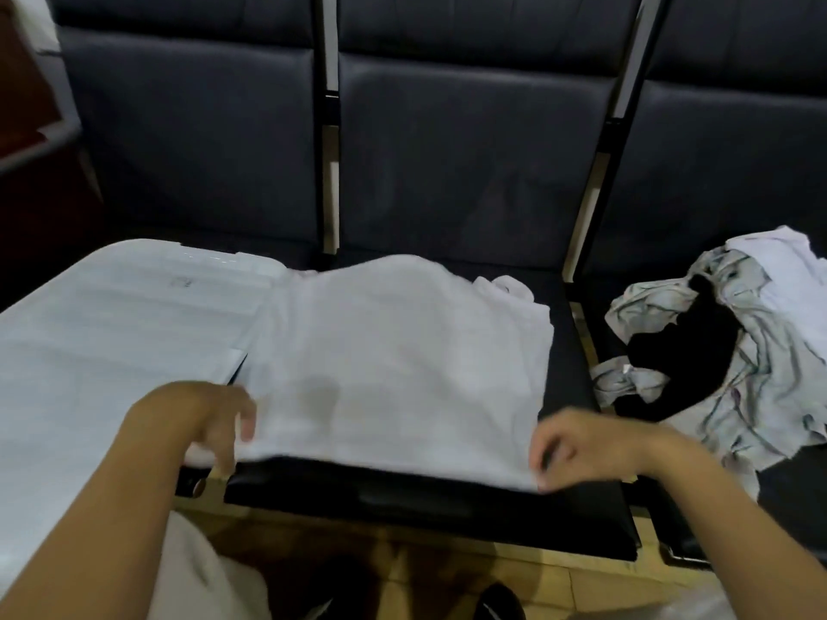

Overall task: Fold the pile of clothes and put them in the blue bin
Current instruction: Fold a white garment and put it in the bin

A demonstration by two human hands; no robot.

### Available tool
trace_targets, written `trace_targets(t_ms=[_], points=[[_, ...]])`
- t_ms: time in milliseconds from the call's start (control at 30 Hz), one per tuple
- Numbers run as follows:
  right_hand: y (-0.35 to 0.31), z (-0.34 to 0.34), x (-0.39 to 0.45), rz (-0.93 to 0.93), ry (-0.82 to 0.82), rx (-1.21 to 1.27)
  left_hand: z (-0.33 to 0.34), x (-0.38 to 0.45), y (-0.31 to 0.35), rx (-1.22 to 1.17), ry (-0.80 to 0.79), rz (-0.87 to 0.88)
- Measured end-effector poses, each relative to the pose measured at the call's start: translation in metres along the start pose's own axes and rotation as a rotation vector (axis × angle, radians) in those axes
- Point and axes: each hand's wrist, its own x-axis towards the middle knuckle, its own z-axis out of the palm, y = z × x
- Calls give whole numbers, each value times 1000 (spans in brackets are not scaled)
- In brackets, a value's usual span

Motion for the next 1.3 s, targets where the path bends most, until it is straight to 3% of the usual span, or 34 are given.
trace_targets(t_ms=[33,67,167,233,367,433,500,600,800,867,1000,1033,1100,1200,1300], points=[[6,9,4,46,-94,15,3,2,4,10,-65,6],[11,13,9,73,-79,51,2,6,9,-11,-40,36],[25,7,24,161,310,233,-10,19,37,-207,226,171],[33,1,38,254,537,194,-23,33,65,-275,318,274],[38,-8,79,304,635,181,-36,61,128,-297,443,510],[41,-20,103,235,707,196,-34,77,159,-324,441,583],[48,-27,122,176,777,169,-25,87,184,-267,331,604],[59,-35,131,157,752,259,-19,85,203,-57,182,578],[64,-53,116,114,613,193,-23,82,201,-179,216,512],[61,-62,101,56,587,370,-23,81,200,-168,210,504],[51,-72,77,-164,686,1026,-25,78,202,-171,221,492],[53,-69,79,-142,753,1014,-25,77,202,-165,222,486],[70,-59,88,-18,900,679,-25,75,208,-138,232,490],[85,-40,100,79,693,165,-26,72,213,-103,249,497],[70,-33,111,54,620,104,-25,74,214,-98,259,496]])
